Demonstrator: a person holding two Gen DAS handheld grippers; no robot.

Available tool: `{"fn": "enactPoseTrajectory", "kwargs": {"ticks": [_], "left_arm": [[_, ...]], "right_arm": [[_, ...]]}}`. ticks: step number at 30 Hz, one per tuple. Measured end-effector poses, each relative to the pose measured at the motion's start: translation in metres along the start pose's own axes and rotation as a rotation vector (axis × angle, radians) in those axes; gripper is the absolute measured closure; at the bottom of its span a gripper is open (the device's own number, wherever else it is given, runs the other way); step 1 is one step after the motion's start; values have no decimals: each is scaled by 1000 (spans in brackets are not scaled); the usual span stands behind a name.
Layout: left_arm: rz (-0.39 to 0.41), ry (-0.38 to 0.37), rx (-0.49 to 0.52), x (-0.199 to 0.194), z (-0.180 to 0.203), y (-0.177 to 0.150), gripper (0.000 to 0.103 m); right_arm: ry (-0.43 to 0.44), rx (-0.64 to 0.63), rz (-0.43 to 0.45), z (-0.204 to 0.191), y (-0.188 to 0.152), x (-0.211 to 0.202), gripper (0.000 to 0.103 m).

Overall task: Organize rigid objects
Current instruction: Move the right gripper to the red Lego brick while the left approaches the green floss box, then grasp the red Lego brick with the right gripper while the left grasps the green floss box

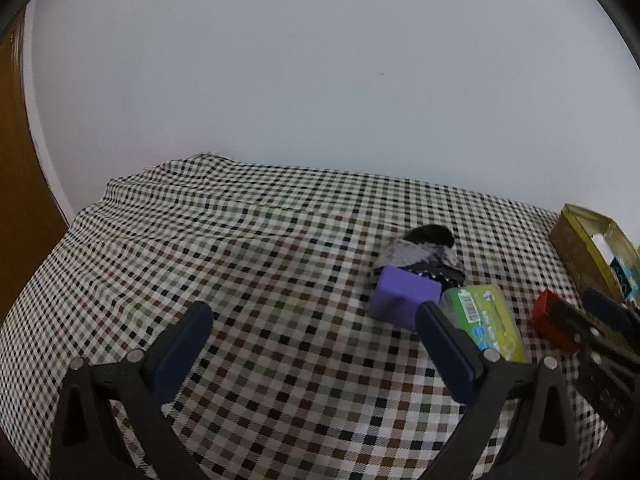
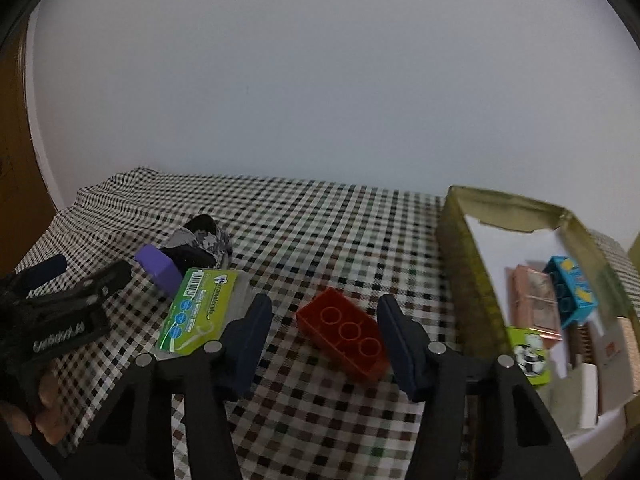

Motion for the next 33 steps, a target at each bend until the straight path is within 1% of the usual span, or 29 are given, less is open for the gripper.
{"fn": "enactPoseTrajectory", "kwargs": {"ticks": [3,9,17,21,22,24,26,28,29,30,32,33], "left_arm": [[-8,2,13,1,2,0,1],[-30,-3,13,2,-1,3,1],[-48,-14,9,2,-1,4,1],[-53,-13,12,3,-1,2,1],[-54,-14,15,4,-1,1,1],[-55,-16,21,4,0,0,1],[-53,-17,23,4,0,0,1],[-54,-18,24,3,1,-1,1],[-56,-20,25,4,1,-1,1],[-58,-22,27,4,1,-1,1],[-60,-28,35,4,1,-1,1],[-61,-33,38,4,2,-1,1]], "right_arm": [[33,17,-67,3,2,13,46],[2,8,-94,4,5,18,46],[15,9,-105,13,1,13,46],[24,-9,-125,20,-4,10,46],[14,-16,-135,21,4,13,46],[5,-21,-173,18,3,20,46],[7,-27,-181,17,2,19,46],[-6,-27,-181,17,1,15,50],[-20,-23,-179,18,-1,12,59],[-16,-22,-176,19,-2,9,69],[-5,-13,-173,20,-3,5,77],[4,-3,-171,20,-5,2,78]]}}
Point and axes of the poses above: each gripper's, at about its wrist camera, not at the fingertips, and x roughly the way its jaws point, z to its right, y to its top, the point moved 1 cm from there along x, roughly the way its jaws point, and after that the axes turned 12 degrees about -z, right-handed, at the moved point
